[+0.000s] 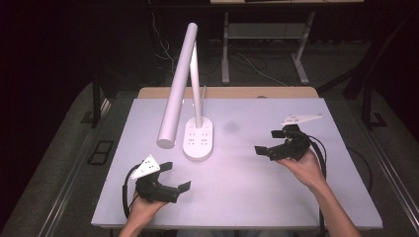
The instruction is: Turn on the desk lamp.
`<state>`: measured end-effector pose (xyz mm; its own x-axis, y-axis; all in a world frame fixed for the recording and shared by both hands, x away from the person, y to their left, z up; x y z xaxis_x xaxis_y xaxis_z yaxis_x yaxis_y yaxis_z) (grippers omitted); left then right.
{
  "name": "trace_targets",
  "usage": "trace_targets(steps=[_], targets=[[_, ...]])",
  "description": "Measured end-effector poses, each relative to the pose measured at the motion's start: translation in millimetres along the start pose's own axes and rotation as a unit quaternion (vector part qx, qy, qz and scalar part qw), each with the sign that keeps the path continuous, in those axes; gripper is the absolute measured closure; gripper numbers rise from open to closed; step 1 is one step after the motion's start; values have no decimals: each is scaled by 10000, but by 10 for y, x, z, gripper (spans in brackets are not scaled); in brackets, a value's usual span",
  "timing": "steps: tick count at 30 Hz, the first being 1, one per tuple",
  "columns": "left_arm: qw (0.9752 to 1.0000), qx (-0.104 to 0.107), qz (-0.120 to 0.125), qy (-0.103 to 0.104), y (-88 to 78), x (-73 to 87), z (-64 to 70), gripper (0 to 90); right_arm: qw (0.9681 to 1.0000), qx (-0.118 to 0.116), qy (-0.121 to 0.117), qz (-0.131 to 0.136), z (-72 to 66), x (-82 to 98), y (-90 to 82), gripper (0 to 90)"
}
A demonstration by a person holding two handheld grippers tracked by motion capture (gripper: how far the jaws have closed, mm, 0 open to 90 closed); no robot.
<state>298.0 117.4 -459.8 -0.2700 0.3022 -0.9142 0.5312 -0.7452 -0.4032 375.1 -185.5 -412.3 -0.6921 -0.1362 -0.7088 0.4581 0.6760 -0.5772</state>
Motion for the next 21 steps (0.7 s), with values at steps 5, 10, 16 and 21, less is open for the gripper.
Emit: trace_targets(steps=[5, 10, 16, 21], targets=[[10000, 12, -11, 12, 12, -2, 13, 0, 9999, 15, 105, 109, 29, 147, -145, 3], [10000, 22, -28, 23, 14, -2, 17, 0, 9997, 30, 173, 194, 54, 275, -257, 4], [10000, 13, -33, 52, 13, -1, 8, 0, 9994, 87, 231, 254, 78, 476, -344, 4], [10000, 16, -37, 47, 18, -1, 13, 0, 9989, 97, 303, 333, 75, 646, -406, 4]])
Point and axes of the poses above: each handheld gripper's, and its own axes: y roughly forward along the jaws, x roughly out of its underside, z roughly to its right, the point moved 8 cm from there along y, roughly forward along the jaws, and after that the axes turned 12 degrees about y, right-handed, at the moved point
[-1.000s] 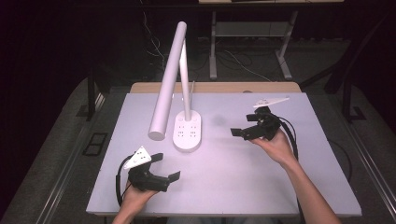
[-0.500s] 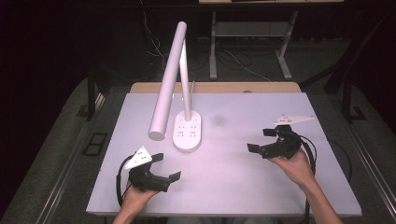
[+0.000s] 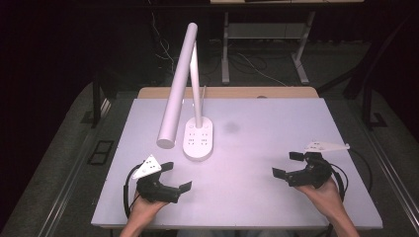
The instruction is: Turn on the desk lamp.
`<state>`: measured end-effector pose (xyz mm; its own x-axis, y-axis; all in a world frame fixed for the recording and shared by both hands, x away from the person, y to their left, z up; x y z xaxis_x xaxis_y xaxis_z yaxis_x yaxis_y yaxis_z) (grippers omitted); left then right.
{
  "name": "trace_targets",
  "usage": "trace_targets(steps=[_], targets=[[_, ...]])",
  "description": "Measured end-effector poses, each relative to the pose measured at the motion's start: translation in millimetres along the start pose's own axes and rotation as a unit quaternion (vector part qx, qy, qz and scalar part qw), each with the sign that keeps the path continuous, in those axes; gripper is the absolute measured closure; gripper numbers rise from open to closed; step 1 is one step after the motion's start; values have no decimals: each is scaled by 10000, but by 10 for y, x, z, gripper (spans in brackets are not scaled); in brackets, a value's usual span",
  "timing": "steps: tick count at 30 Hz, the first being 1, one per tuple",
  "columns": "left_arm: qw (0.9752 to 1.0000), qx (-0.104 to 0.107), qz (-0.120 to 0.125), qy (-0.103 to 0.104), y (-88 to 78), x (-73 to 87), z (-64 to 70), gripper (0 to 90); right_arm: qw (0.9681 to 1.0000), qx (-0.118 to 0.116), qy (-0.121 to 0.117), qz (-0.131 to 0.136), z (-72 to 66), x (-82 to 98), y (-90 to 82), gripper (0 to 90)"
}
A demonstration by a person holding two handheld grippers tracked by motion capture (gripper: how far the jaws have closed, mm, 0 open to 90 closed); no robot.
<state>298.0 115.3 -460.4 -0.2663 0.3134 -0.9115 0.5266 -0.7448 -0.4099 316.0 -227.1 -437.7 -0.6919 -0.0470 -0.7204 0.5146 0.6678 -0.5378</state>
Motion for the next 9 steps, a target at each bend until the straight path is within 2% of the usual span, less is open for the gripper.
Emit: trace_targets(steps=[9], targets=[[10000, 17, -9, 2, 21, -4, 9, 0, 9999, 64, 60, 83, -4, 212, -80, 4]])
Point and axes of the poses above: each handheld gripper's, and its own axes: y roughly forward along the jaws, x roughly out of its underside, z roughly to its right, the point moved 8 cm from there along y, roughly forward along the jaws, and after that the axes turned 12 degrees about y, right-handed, at the moved point
